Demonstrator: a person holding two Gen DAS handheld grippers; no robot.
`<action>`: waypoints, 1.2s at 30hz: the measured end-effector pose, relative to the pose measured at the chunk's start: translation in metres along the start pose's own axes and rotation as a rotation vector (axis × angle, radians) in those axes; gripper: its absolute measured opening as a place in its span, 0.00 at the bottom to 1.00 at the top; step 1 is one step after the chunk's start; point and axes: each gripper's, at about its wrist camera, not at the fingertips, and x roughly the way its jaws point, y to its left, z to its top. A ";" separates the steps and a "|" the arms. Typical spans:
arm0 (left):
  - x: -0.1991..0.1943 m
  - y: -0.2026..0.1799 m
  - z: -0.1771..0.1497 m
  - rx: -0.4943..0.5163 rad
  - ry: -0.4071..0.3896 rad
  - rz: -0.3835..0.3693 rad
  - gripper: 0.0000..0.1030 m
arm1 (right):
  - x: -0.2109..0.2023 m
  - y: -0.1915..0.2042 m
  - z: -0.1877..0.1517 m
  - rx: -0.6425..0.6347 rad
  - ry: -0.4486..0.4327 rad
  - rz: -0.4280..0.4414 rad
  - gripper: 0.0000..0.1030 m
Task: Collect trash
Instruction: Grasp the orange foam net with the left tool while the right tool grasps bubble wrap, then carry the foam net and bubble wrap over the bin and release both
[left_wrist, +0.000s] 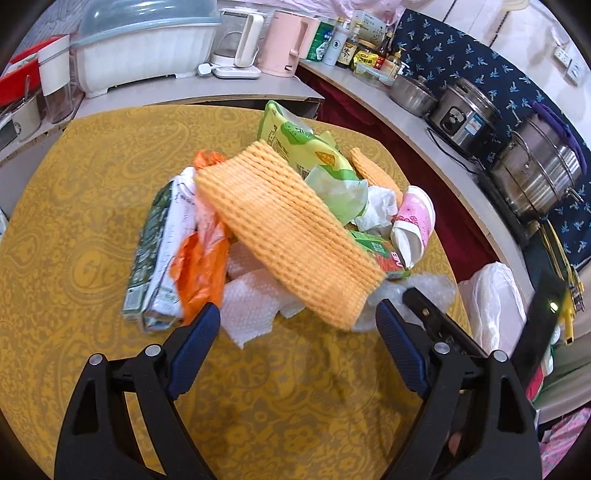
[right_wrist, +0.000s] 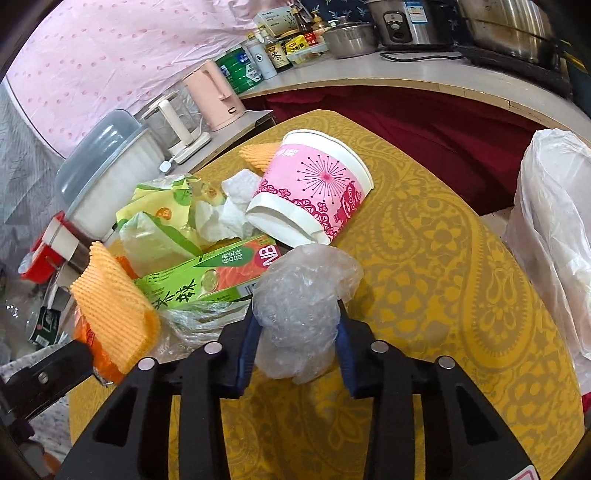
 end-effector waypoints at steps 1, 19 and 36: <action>0.003 -0.001 0.001 -0.002 0.002 0.000 0.78 | -0.001 -0.001 -0.001 0.002 0.000 0.003 0.32; 0.007 -0.025 0.007 0.085 -0.002 -0.012 0.09 | -0.037 -0.010 -0.003 0.005 -0.035 0.030 0.29; -0.058 -0.097 -0.015 0.236 -0.076 -0.122 0.09 | -0.158 -0.054 0.011 0.079 -0.277 -0.024 0.29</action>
